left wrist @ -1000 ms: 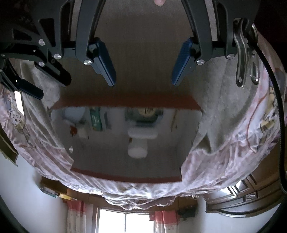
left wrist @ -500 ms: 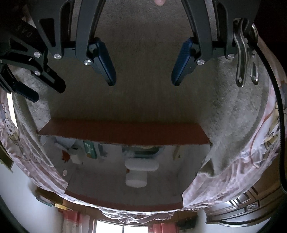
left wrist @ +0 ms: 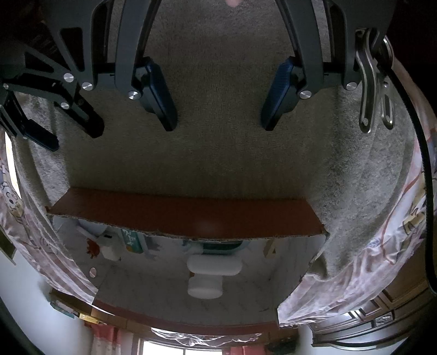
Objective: Organize rigid objects
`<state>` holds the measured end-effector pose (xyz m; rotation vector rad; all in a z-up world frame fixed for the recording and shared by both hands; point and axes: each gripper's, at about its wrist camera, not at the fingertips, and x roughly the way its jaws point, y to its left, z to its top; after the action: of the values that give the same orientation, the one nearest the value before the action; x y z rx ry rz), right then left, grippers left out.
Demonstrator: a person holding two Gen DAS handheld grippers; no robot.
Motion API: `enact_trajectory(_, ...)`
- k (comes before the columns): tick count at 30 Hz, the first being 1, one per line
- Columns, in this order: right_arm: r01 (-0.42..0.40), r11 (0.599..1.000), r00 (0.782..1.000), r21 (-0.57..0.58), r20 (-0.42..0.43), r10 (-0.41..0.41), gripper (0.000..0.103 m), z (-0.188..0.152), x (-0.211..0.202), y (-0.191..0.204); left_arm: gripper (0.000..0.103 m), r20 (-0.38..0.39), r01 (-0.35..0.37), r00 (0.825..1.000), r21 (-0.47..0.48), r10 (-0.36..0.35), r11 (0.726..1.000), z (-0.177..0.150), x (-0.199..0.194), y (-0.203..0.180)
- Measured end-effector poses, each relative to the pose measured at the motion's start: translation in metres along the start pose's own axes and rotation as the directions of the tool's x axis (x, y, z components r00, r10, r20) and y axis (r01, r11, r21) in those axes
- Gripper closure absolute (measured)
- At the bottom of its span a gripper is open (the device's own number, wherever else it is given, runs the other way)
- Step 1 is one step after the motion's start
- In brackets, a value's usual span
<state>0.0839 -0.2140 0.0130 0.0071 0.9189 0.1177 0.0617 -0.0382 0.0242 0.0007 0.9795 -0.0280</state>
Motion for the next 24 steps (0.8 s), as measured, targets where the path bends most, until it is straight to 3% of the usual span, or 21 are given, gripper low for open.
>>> enact_trajectory(24,-0.004,1.0,1.0,0.006,0.004,0.004,0.015,0.0,0.0008,-0.0011,0.037,-0.002,0.003,1.0,-0.014,-0.003,1.0,0.0014,0.0017,0.0084)
